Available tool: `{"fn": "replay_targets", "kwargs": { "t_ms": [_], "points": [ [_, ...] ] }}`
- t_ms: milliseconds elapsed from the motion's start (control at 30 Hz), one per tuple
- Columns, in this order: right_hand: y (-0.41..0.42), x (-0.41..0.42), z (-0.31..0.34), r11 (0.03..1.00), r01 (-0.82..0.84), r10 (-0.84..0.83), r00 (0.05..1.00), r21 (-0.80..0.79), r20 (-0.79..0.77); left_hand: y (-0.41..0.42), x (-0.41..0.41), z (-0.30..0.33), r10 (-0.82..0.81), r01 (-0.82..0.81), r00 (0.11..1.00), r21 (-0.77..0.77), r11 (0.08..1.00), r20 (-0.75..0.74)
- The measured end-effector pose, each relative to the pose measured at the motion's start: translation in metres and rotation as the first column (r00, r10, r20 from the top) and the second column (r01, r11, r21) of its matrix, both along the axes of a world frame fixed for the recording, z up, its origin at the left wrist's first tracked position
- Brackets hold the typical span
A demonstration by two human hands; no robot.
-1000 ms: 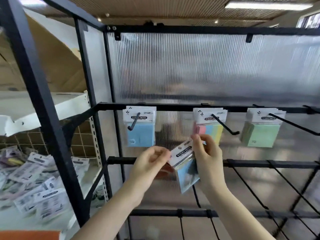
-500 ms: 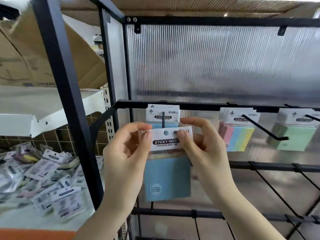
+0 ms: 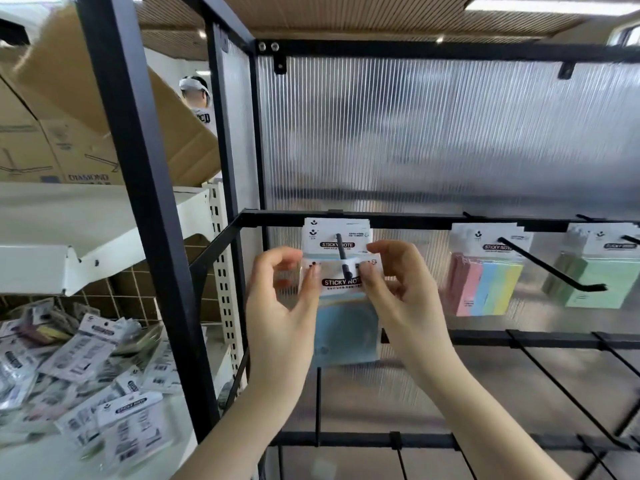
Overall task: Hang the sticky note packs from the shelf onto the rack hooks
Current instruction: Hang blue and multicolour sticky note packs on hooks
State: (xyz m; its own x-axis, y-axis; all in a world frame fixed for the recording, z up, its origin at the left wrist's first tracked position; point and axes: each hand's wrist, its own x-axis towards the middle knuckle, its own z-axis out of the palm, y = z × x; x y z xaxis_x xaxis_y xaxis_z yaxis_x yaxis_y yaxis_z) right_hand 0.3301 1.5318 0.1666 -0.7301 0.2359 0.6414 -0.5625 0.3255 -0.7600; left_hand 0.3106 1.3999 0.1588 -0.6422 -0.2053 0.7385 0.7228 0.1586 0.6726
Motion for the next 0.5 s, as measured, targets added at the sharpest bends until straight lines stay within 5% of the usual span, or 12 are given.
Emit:
{"fn": "replay_targets", "kwargs": {
  "t_ms": [200,500],
  "points": [
    [0.011,-0.028,-0.020,0.998,0.067,-0.068,0.995,0.019,0.070,0.011,-0.033,-0.015,0.208,-0.217,0.973,-0.083,0.973,-0.102],
    [0.018,-0.059,-0.038,0.994,0.098,-0.106,0.954,0.043,0.281,0.023,-0.062,-0.043,0.124,-0.110,0.989,-0.174,0.979,0.075]
  ]
}}
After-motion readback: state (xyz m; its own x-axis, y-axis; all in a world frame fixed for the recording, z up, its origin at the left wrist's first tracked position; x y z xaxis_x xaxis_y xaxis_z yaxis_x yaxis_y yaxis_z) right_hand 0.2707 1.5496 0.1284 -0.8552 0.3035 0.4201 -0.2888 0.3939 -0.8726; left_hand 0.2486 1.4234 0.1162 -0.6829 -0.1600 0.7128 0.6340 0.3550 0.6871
